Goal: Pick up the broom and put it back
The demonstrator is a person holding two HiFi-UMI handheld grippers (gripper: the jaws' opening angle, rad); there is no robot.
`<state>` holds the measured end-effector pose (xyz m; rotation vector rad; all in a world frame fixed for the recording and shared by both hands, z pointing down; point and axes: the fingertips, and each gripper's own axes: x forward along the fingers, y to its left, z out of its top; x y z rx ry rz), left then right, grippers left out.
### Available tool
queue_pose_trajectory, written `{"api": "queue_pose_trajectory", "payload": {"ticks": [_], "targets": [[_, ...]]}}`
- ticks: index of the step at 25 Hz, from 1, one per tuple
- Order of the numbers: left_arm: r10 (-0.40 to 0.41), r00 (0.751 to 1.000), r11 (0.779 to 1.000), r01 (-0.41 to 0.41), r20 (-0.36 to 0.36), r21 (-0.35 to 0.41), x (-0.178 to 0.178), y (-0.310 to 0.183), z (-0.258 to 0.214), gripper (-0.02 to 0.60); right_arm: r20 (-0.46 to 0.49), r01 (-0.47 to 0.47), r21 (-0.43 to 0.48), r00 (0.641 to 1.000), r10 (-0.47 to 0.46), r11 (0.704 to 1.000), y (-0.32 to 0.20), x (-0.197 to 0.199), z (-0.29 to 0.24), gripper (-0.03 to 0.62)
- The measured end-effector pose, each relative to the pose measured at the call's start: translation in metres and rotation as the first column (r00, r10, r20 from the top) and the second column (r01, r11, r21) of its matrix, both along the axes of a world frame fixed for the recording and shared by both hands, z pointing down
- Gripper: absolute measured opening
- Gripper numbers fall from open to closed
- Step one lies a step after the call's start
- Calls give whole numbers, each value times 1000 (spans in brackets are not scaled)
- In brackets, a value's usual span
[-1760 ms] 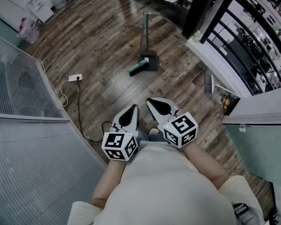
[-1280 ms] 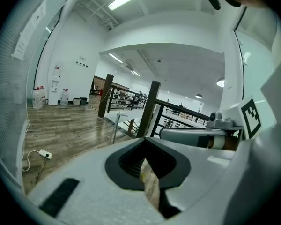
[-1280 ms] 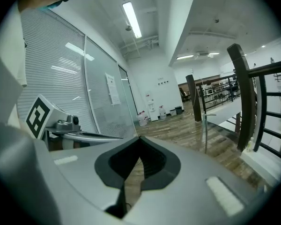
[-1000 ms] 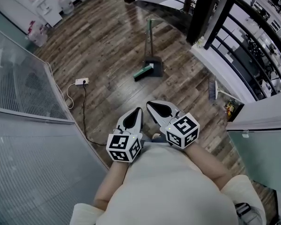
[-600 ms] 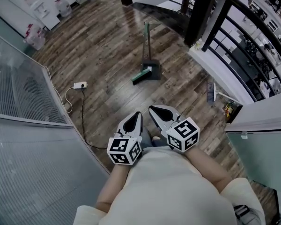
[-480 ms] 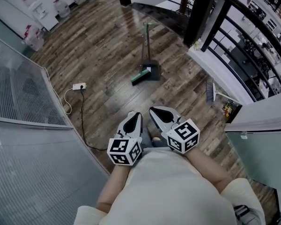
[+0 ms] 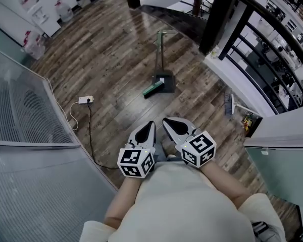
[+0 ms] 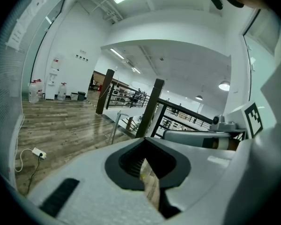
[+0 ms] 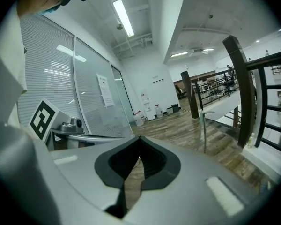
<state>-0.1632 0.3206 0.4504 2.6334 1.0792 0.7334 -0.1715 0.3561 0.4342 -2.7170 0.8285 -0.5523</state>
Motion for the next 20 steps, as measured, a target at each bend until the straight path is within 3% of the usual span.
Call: {"api": "queue_pose_trajectory", "payload": {"ticks": [20], "targets": [[50, 999, 999, -50, 10, -1, 139, -22, -7, 6, 10, -91, 22, 996, 91, 996, -11, 135, -8, 6]]}}
